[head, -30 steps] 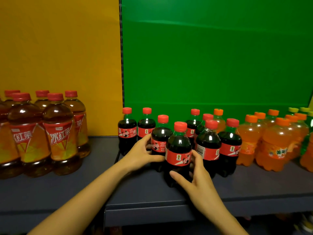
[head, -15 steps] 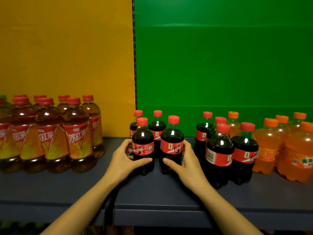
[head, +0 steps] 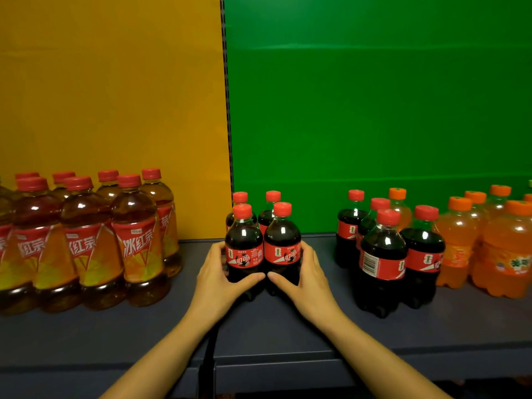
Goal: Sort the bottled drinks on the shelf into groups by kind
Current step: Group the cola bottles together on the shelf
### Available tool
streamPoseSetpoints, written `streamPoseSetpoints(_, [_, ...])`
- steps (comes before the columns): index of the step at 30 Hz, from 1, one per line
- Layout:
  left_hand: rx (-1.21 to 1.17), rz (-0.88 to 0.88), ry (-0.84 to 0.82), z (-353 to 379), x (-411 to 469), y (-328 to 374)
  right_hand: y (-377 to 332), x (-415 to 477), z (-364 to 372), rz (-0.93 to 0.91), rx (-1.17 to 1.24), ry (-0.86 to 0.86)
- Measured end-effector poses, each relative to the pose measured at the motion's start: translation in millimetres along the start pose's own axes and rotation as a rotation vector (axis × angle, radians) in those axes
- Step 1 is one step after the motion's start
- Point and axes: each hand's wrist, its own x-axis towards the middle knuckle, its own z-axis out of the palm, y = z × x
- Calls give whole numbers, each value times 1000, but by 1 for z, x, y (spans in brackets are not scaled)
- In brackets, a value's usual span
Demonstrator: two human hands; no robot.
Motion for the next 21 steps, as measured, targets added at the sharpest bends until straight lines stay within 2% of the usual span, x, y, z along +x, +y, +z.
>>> streamPoseSetpoints(6, [-4, 46, -17, -1, -5, 2, -7, -3, -3, -10, -2, -19])
streamPoseSetpoints(8, [4, 106, 41, -3, -8, 6, -13, -7, -7, -20, -13, -23])
streamPoseSetpoints(11, [61, 282, 208, -8, -12, 18, -32, -17, -26, -80, -56, -48])
streamPoseSetpoints(13, [86, 440, 253, -10, -14, 31, -47, -25, -48, -136, -79, -55])
streamPoseSetpoints(16, [15, 535, 155, -6, -18, 62, -71, -28, -90, -200, 25, -59])
streamPoseSetpoints(19, [-63, 490, -34, 13, -16, 91, -88, -18, -132, -196, 197, -84])
streamPoseSetpoints(21, [-107, 438, -130, 32, -6, 104, -90, -2, -159, -201, 137, -59])
